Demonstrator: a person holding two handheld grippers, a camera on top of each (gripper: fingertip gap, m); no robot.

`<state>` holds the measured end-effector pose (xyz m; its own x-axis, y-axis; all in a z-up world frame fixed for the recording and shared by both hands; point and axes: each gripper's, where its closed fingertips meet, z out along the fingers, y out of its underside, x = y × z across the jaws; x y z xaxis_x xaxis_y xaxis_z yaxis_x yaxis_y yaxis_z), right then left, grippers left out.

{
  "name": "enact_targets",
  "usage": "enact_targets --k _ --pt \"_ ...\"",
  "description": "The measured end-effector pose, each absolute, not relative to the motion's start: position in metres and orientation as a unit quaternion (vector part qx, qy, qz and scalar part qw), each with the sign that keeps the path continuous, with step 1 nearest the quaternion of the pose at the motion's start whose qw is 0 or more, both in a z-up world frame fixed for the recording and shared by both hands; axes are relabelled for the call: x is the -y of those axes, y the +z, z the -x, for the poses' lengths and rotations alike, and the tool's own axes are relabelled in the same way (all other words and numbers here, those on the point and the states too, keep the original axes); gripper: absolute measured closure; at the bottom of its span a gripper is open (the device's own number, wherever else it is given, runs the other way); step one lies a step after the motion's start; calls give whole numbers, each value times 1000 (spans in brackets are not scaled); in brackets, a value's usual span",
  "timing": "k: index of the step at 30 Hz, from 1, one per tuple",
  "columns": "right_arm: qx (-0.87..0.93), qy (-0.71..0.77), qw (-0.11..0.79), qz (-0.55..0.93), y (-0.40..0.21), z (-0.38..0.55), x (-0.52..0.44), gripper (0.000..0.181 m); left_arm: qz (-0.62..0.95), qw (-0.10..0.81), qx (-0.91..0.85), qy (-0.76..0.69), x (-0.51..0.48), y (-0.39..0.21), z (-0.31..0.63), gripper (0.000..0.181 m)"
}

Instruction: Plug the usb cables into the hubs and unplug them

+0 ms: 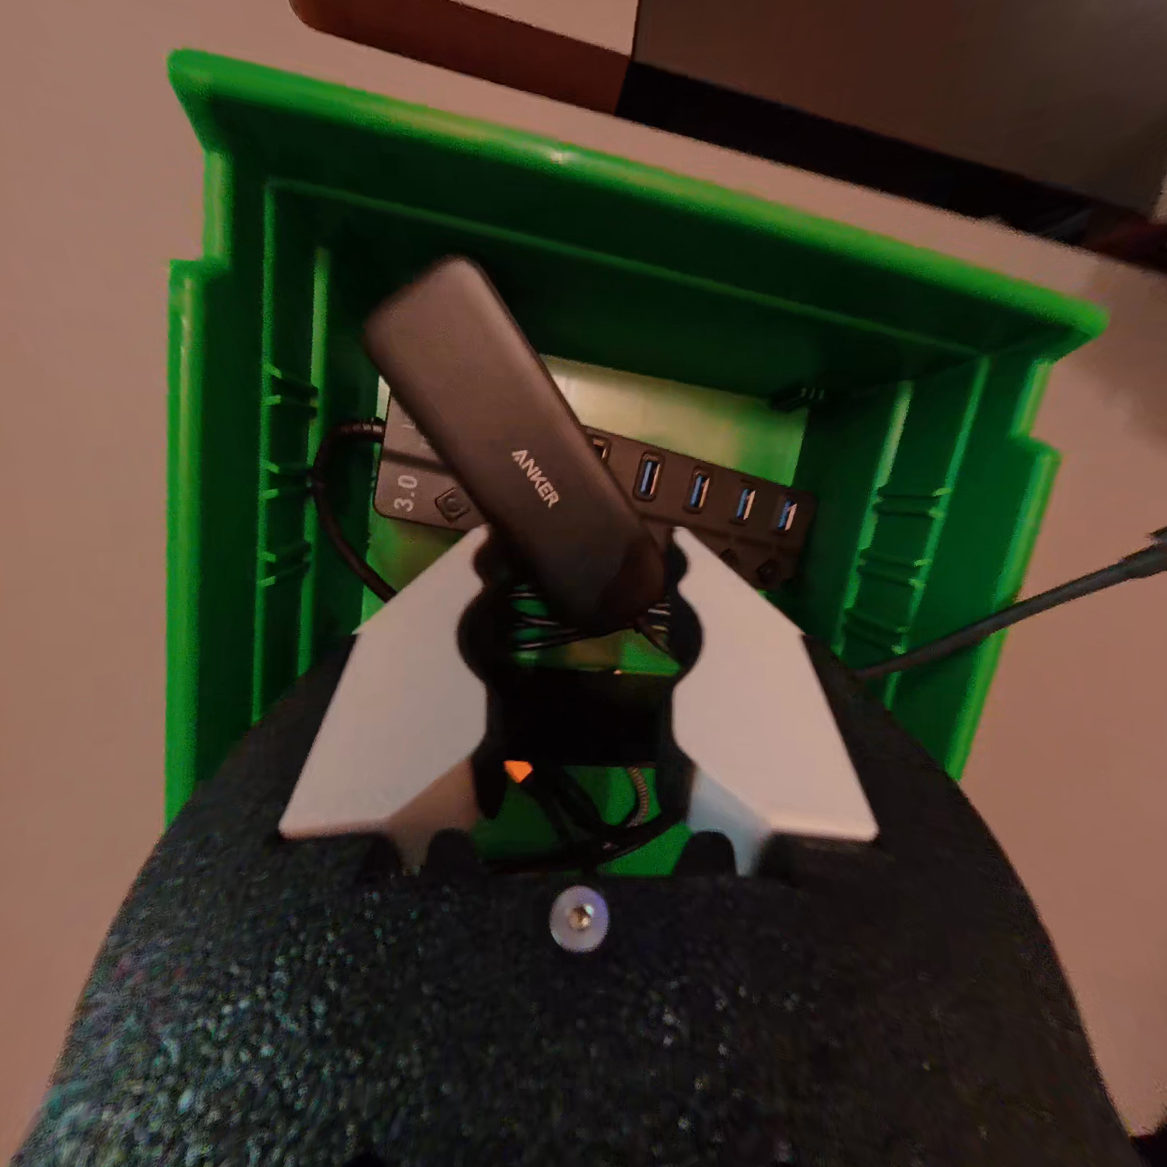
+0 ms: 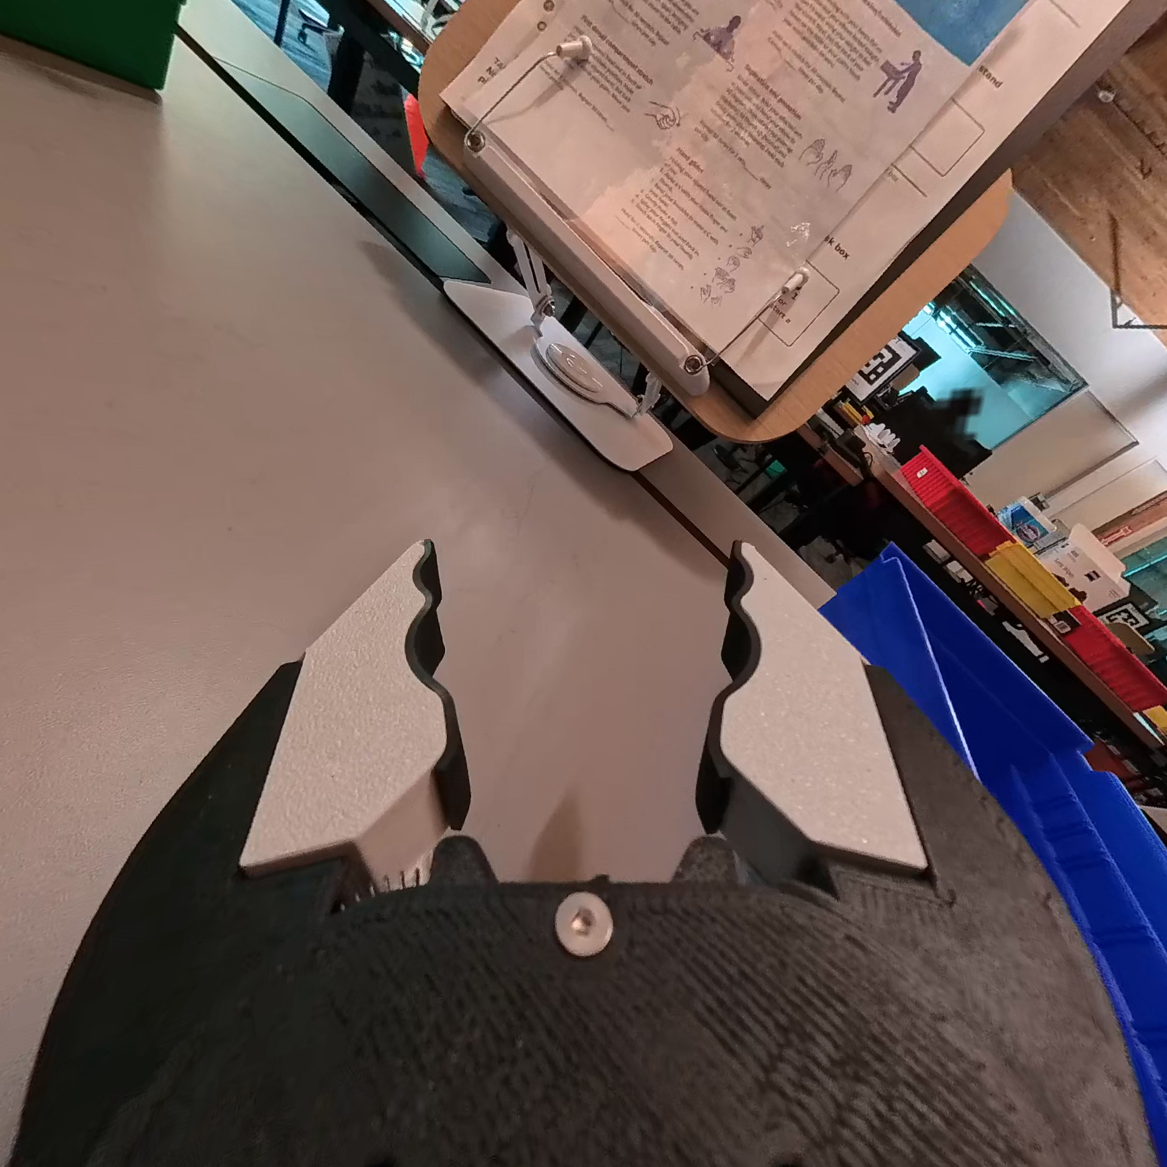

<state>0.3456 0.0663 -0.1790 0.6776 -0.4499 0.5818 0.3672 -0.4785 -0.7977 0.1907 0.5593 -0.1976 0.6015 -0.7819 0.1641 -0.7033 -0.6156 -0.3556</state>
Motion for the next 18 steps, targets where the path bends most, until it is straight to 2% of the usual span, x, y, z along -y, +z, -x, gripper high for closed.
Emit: enact_targets --k 2,5,8,13,18 --pt "-28 -400 510 761 -179 -345 -66 91 890 139 -398 -175 -567 -189 -196 114" --pt "-28 -402 510 760 -179 -346 -65 91 901 150 -369 -172 -582 -184 -199 107" --pt "-27 -402 506 763 -180 -347 -65 91 910 125 -367 -145 -584 -193 -201 105" --pt "-22 -403 499 767 -184 -347 -66 90 910 138 -382 -85 -599 -211 -204 106" --pt "-22 -402 495 770 -186 -349 -65 90 896 186 -399 -61 -618 -217 -208 122"
